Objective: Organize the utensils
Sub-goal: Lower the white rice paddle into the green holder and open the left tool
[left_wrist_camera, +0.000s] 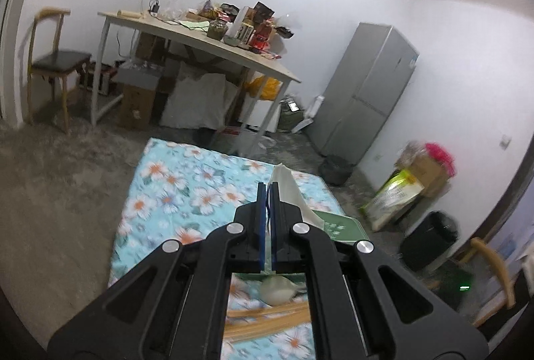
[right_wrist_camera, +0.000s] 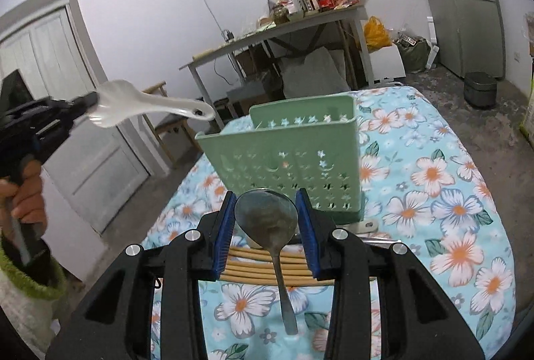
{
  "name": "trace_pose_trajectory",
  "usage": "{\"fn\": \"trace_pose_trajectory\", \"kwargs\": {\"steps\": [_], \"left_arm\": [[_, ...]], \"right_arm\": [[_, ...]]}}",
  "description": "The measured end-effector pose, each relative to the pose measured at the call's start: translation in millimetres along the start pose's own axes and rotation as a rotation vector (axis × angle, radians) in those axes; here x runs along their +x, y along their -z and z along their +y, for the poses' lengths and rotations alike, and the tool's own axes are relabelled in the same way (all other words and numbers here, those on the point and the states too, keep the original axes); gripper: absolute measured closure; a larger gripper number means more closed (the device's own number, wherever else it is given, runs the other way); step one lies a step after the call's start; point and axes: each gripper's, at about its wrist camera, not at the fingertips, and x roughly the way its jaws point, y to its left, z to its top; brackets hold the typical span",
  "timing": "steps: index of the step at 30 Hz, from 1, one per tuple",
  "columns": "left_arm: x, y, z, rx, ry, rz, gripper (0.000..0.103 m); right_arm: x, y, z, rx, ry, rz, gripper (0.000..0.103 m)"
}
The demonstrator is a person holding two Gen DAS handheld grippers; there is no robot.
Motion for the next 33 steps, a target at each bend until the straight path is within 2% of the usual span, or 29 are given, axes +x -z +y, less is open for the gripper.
{"fn": "trace_pose_trajectory", "kwargs": {"steps": [5,9,14,18,19,21,23,26,30,33], "left_arm": [[27,-9,-9,0.055,-0.103,0.041,0.102],[54,-10,-12,0.096,-0.179,0.118,0.102],[85,-7,-18,0.120,-0.231,0.193,0.102],[102,-4,-22,0.089,-0.210,0.216,0.100],[104,-3,-23,0.079,-0.191,0.213,0.098],[102,-4,-25,0.061,-0.169,0.190,0.074],[96,-3,-27,0.044,-0.143,0.145,0.064],[80,1,-29,0.040,-0.119,0.090,0.054],[65,15,-29,0.056,-0.111,0.066,0.043],[55,32,-17,0.040,-0.124,0.080,0.041]], "right_arm": [[-16,-7,-9,-0.002,-0.020,-0.040,0.067],[-29,-12,-12,-0.011,-0.034,-0.071,0.067],[-40,-17,-15,-0.010,-0.053,-0.100,0.067],[-52,-24,-17,-0.009,-0.055,-0.128,0.067],[-56,-27,-17,-0.008,-0.056,-0.137,0.067],[-63,-34,-18,-0.005,-0.064,-0.150,0.067],[-65,-41,-18,-0.009,-0.069,-0.160,0.067],[-69,-57,-16,-0.027,-0.072,-0.188,0.067],[-74,-83,-10,-0.051,-0.088,-0.244,0.067],[-75,-105,-4,-0.083,-0.084,-0.294,0.067]]}}
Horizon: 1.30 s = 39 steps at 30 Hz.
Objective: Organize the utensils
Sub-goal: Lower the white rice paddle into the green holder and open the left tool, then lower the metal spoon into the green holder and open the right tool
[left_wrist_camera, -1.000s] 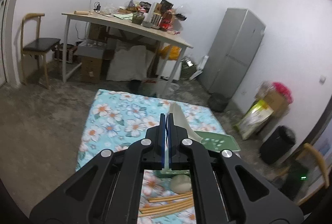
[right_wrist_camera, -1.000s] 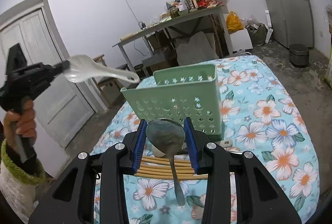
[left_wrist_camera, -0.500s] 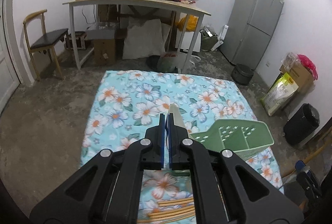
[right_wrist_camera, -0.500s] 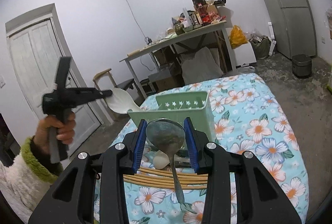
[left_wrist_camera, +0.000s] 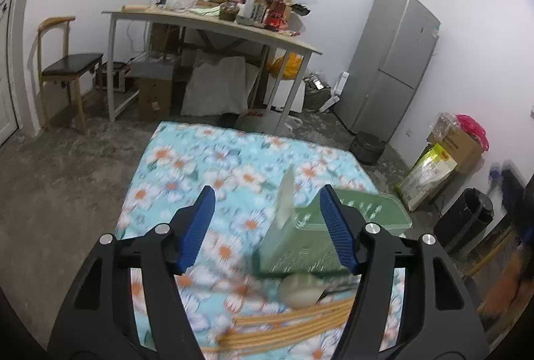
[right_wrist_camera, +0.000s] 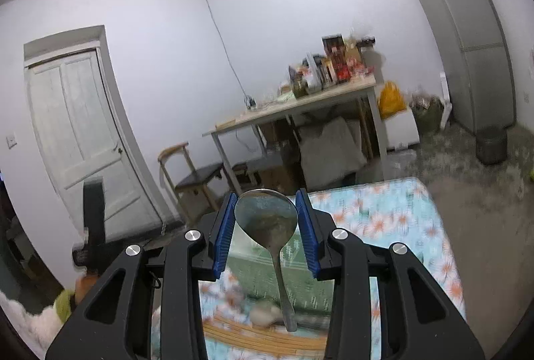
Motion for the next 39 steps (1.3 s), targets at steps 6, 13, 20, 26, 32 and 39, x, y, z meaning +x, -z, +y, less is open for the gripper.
{"fn": "trace_pose_trajectory", "kwargs": {"steps": [6,13,20,26,32,39], "left_arm": [[-10,38,31,-0.085,-0.029,0.068,0.040],[-24,65,45,-0.096,-0.050,0.107,0.037],[-21,76,35,-0.044,-0.025,0.128,0.032],[-8,84,25,-0.011,0.035,0.170,0.032],[2,93,16,0.027,0.071,0.208,0.032],[13,105,9,0.038,0.148,0.291,0.025]], "right_arm": [[22,-27,7,-0.069,0.002,-0.057,0.067],[72,-14,5,-0.164,0.051,-0.021,0.067],[112,39,-6,-0.211,0.137,0.154,0.067],[91,49,-7,-0.181,0.162,0.190,0.057],[50,44,0,-0.122,0.178,0.145,0.050],[36,91,0,-0.016,0.191,0.283,0.049]]}}
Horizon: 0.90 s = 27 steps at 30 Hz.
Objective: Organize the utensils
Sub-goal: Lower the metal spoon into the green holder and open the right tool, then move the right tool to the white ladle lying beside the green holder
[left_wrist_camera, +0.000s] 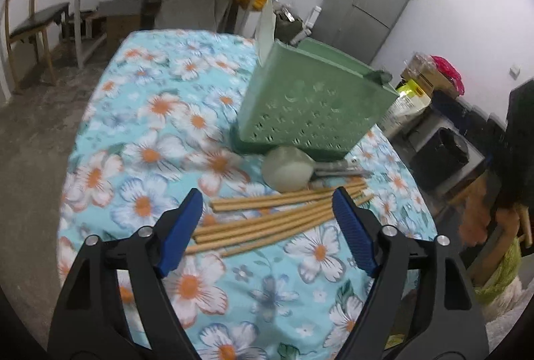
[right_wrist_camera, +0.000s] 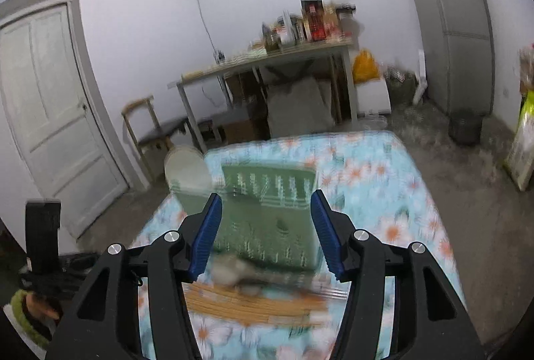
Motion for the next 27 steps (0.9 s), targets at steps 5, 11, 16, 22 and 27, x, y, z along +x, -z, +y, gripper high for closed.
{"fn": "trace_pose_trajectory", "kwargs": {"steps": [5,11,16,22,27], "left_arm": [[12,2,5,-0.043,-0.016,0.044,0.023],[6,-1,-6,0.055,-0.111,-0.023,0.012],[-1,2,-11,0.116,-0.185,-0.076,0.008],[-8,7,-1,0.026,-0.139,-0.077,0.008],[-9,8,6,0.014,-0.212,-0.075,0.008]], "right_arm": [[30,42,2,0.093,0.042,0.205,0.049],[32,59,10,0.113,0.047,0.239,0.051],[39,59,9,0.128,0.024,0.246,0.061],[50,57,16,0.131,-0.010,0.252,0.068],[59,58,18,0.172,-0.045,0.263,0.068]]}}
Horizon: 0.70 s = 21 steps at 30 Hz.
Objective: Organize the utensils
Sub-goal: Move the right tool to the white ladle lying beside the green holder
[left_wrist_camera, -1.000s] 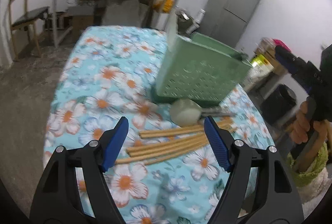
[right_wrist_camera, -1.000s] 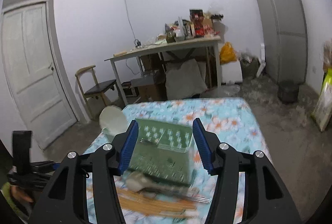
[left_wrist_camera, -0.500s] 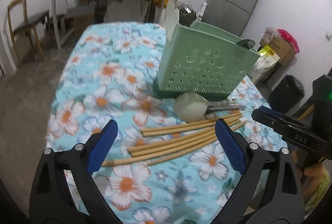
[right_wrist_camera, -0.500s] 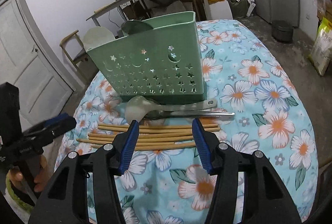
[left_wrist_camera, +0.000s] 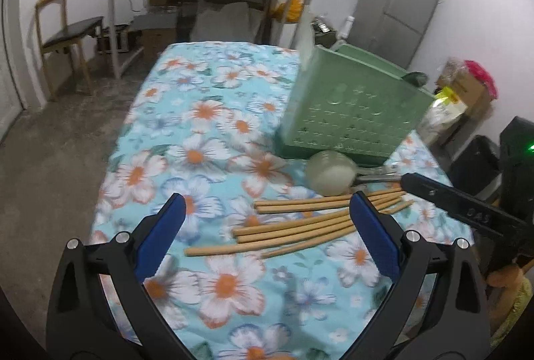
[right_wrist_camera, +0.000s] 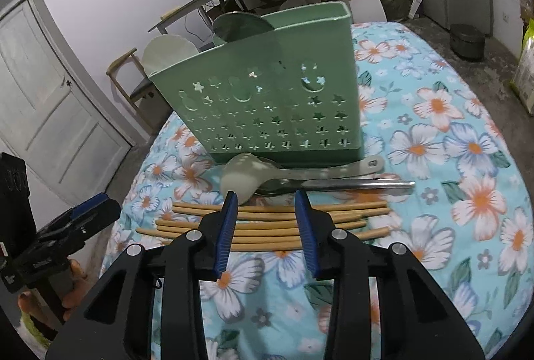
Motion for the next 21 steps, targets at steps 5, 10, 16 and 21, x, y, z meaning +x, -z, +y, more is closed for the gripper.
{"fn": "trace_pose_trajectory", "kwargs": {"steps": [5,10,16,21], "left_arm": [[0,-1,6,-0.002,0.011,-0.012,0.008],[-4,0,10,-0.036,0.079,-0.043,0.008],[-2,0,16,-0.059,0.145,-0.045,0.008],[-6,1,21,-0.075,0.182,-0.097,0.008]], "right_arm": [[14,-1,-2,0.052,-0.031,0.035,0.068],[27,0,-7,0.122,-0.067,0.071,0.068],[43,-2,-7,0.158,-0.081,0.114,0.068],[59,-3,-6,0.181,-0.090,0.154,0.067]]}}
